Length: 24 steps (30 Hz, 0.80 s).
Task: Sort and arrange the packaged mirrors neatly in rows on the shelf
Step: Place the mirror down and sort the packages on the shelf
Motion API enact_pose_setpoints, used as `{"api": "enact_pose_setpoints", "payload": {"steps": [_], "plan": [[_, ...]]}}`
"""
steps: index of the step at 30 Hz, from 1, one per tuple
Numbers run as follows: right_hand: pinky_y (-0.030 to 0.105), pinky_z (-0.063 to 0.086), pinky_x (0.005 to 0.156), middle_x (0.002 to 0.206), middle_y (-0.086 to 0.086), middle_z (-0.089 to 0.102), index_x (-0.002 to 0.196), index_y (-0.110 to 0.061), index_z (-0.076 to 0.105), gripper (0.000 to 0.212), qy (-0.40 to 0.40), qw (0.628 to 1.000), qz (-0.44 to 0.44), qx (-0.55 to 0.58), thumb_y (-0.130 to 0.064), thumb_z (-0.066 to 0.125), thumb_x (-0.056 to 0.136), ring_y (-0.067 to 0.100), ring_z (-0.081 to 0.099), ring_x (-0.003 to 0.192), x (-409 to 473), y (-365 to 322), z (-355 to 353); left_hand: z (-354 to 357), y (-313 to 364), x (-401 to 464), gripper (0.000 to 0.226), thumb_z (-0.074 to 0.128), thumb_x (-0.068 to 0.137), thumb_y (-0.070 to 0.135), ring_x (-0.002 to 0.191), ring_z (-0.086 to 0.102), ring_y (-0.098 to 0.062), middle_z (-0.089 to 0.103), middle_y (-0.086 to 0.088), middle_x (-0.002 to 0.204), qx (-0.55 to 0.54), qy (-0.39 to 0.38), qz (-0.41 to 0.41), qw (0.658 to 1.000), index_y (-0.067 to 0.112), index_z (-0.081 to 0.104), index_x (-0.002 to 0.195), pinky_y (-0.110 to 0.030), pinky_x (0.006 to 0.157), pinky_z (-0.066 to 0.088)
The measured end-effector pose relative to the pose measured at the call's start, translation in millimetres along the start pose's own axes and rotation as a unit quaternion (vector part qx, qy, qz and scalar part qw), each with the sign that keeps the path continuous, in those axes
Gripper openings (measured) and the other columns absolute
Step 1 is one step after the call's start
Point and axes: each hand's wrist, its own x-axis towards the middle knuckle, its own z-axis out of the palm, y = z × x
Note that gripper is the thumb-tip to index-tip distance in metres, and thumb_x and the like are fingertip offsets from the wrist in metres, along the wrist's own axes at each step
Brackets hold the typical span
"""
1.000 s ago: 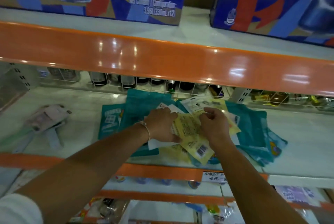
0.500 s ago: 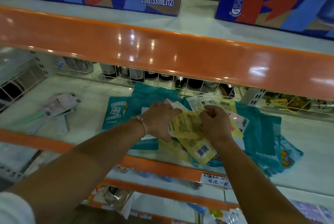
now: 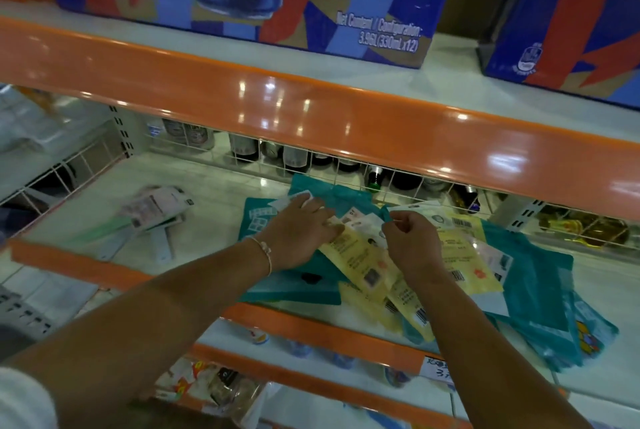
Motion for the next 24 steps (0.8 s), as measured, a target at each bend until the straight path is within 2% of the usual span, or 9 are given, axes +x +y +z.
{"api": "enact_pose_setpoints", "payload": {"steps": [3, 6, 9, 14, 17, 19, 20, 22, 24], "plan": [[0.021, 0.049, 0.050, 0.099, -0.004, 0.066, 0.121, -0.018, 0.061, 0.030, -0.046, 0.999, 0.007, -0.012, -0.025, 0.061, 0.093, 0.009, 0.064, 0.073, -3, -11, 13, 0, -19, -16, 0.051, 0.072, 0.076, 0.006, 0.117, 0.057, -0.041, 0.061, -0.020, 0.126, 0.020, 0.090, 0.027, 0.995, 0.011, 0.064, 0.126, -0.059, 0.101, 0.042], [0.042, 0.059, 0.070, 0.100, -0.002, 0.069, 0.118, -0.020, 0.062, 0.027, -0.100, 0.995, 0.019, 0.010, -0.033, 0.060, 0.095, 0.024, 0.070, 0.085, -11, -24, 30, -3, -33, -31, 0.048, 0.047, 0.087, 0.009, 0.125, 0.052, -0.038, 0.056, -0.017, 0.135, 0.014, 0.133, 0.029, 0.991, 0.009, 0.057, 0.133, -0.056, 0.108, 0.037], [0.050, 0.060, 0.068, 0.094, 0.009, 0.075, 0.105, -0.016, 0.069, 0.020, -0.177, 0.979, 0.045, 0.087, -0.031, 0.067, 0.092, 0.029, 0.073, 0.081, -19, -37, 45, 0, -46, -44, 0.052, 0.056, 0.089, 0.010, 0.133, 0.045, -0.038, 0.049, -0.017, 0.143, 0.028, 0.143, 0.008, 0.989, 0.003, 0.048, 0.139, -0.056, 0.110, 0.034], [0.044, 0.061, 0.071, 0.100, 0.020, 0.074, 0.108, -0.003, 0.067, 0.024, -0.273, 0.932, 0.110, 0.210, -0.006, 0.071, 0.084, 0.035, 0.072, 0.087, -28, -51, 71, 0, -62, -66, 0.068, 0.057, 0.080, 0.003, 0.140, 0.032, -0.039, 0.035, -0.020, 0.152, 0.010, 0.133, -0.098, 0.986, 0.005, 0.040, 0.146, -0.056, 0.113, 0.028], [0.045, 0.060, 0.069, 0.101, 0.019, 0.074, 0.109, -0.004, 0.065, 0.026, -0.246, 0.931, 0.114, 0.245, 0.000, 0.069, 0.084, 0.035, 0.072, 0.088, -29, -57, 88, 2, -69, -81, 0.086, 0.050, 0.080, -0.006, 0.148, 0.008, -0.033, 0.009, -0.017, 0.161, -0.077, 0.100, -0.235, 0.964, 0.008, 0.009, 0.154, -0.048, 0.121, 0.014], [0.044, 0.060, 0.066, 0.101, 0.019, 0.074, 0.110, -0.003, 0.063, 0.027, -0.229, 0.931, 0.116, 0.261, 0.001, 0.069, 0.084, 0.034, 0.073, 0.087, -30, -59, 99, -6, -73, -88, 0.089, 0.049, 0.085, -0.008, 0.148, 0.007, -0.029, 0.002, -0.011, 0.162, -0.254, 0.095, -0.375, 0.886, 0.010, -0.003, 0.154, -0.039, 0.120, 0.019], [0.043, 0.060, 0.065, 0.100, 0.019, 0.074, 0.110, -0.002, 0.063, 0.027, -0.222, 0.930, 0.119, 0.268, 0.002, 0.069, 0.084, 0.034, 0.073, 0.086, -31, -60, 105, -11, -77, -89, 0.083, 0.047, 0.089, -0.005, 0.144, 0.022, -0.029, 0.012, -0.009, 0.159, -0.358, 0.100, -0.448, 0.813, 0.010, -0.001, 0.154, -0.034, 0.113, 0.032], [0.044, 0.060, 0.066, 0.099, 0.019, 0.074, 0.110, -0.003, 0.062, 0.026, -0.211, 0.930, 0.122, 0.274, 0.002, 0.068, 0.085, 0.033, 0.073, 0.086, -32, -61, 117, -17, -88, -92, 0.057, 0.043, 0.098, 0.010, 0.108, 0.058, -0.027, 0.046, -0.008, 0.133, -0.571, 0.100, -0.549, 0.602, 0.004, 0.020, 0.150, -0.034, 0.083, 0.053], [0.045, 0.060, 0.068, 0.101, 0.019, 0.073, 0.108, -0.004, 0.063, 0.024, -0.215, 0.931, 0.118, 0.271, 0.001, 0.068, 0.085, 0.033, 0.072, 0.087, -34, -62, 131, -23, -95, -99, 0.038, 0.042, 0.103, 0.031, 0.085, 0.066, -0.031, 0.066, -0.015, 0.103, -0.752, 0.058, -0.524, 0.396, 0.003, 0.053, 0.126, -0.043, 0.078, 0.058]]}}
